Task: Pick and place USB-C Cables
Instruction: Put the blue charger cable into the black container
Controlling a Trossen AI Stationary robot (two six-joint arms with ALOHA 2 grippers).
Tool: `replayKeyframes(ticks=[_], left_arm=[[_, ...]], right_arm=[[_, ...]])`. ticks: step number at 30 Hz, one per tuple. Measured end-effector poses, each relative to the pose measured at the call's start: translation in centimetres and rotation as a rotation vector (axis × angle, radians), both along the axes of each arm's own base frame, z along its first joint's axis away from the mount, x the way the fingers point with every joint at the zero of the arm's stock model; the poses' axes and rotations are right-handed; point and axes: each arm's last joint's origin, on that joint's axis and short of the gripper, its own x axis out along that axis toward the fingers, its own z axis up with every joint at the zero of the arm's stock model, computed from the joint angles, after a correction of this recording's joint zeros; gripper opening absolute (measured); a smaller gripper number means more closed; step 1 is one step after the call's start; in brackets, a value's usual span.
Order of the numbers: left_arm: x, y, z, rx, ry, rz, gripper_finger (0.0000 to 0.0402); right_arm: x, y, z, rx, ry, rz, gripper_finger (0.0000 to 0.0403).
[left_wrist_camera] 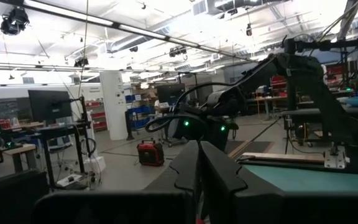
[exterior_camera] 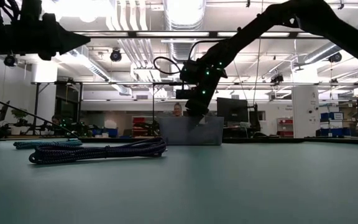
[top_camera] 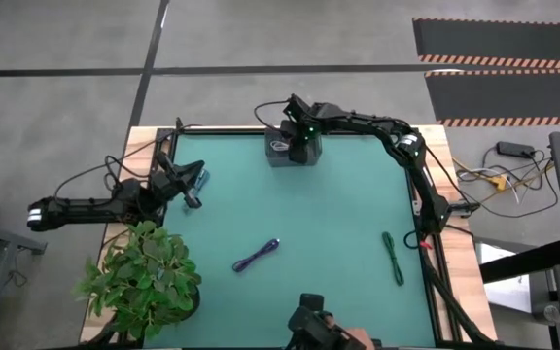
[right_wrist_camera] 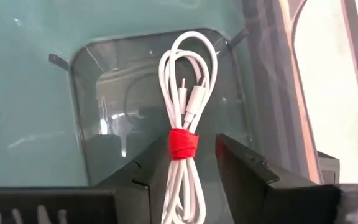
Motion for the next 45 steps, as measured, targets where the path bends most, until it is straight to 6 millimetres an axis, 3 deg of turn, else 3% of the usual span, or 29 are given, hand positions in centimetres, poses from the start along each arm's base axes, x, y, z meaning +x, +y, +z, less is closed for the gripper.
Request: replayKeyframes(ticks=[5,10,16,20,24,30,35,41,45], left_arm=[[0.0,0.0,0.0,-0.021,-0.014,-0.006,0.0000],[0.0,0.1,-0.1,-0.094,-0.051,0.026,0.0000],[0.0,0.7,-1.0,-0.294,-0.102,0.215,0.0000],[0.3,0.7,-1.7,-0.407,-0.138,0.216,0.0000],[0.7,0.7,-2.3,-0.548,-0.183,0.166,0.0000],[1.3,0.6,-3.0,-0.747,-0.044,0.167,0.0000],[1.3,0.4,-2.4,-0.924,0.127,0.176,0.0000],[0.3,0.2,-1.3,-1.064,0.405,0.404,0.0000],[0.7,0.1,-1.3,-1.103,0.543,0.454,0.0000]], right_arm=[[-0.5,0.4,1.8,0.006,-0.013,-0.054,0.0126],[-1.4,2.2,6.1,0.043,-0.067,-0.144,0.0116],[-3.1,6.2,10.8,0.069,-0.133,-0.165,0.0101],[-4.3,9.7,12.3,0.095,-0.215,-0.142,0.0091],[-5.6,13.0,12.0,0.100,-0.307,-0.113,0.0081],[-7.3,16.5,9.9,0.090,-0.437,-0.059,0.0070],[-8.5,17.4,8.6,0.107,-0.541,-0.084,0.0068],[-10.1,18.2,7.4,0.162,-0.536,-0.131,0.0075],[-10.7,18.7,6.3,0.175,-0.505,-0.132,0.0073]])
